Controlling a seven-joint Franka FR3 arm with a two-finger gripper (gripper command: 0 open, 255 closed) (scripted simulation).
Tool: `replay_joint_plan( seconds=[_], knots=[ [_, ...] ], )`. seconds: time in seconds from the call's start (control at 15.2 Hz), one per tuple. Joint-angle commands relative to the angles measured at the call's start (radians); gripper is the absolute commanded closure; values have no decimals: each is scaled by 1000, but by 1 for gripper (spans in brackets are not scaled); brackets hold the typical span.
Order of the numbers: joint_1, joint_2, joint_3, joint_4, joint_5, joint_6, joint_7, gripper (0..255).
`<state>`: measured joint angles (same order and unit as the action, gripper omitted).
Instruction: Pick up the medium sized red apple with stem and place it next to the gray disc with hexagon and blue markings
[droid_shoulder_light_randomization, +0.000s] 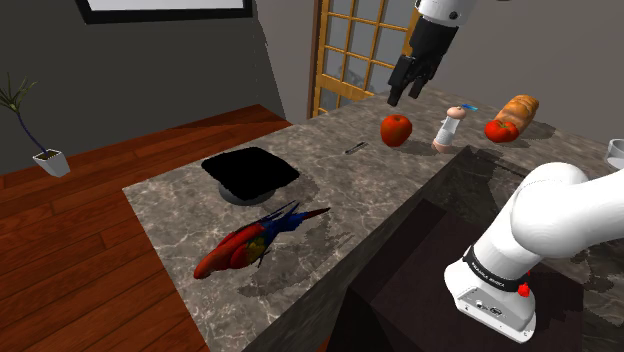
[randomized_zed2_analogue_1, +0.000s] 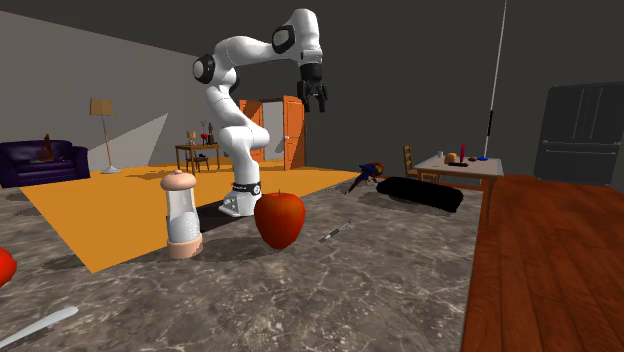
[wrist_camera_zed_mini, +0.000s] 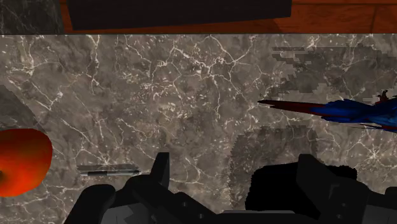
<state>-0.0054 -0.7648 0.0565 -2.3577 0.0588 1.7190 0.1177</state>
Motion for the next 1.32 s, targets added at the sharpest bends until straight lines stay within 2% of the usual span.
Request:
replay_joint_plan(
  seconds=[0.0,0.66,1.25],
  knots=[
    [0,0,0,0,0,0,0,0],
    [-125,94,-94,-125,-108,312,-15,0],
    [-237,258,-188,-154,-187,598,-16,0]
  ],
)
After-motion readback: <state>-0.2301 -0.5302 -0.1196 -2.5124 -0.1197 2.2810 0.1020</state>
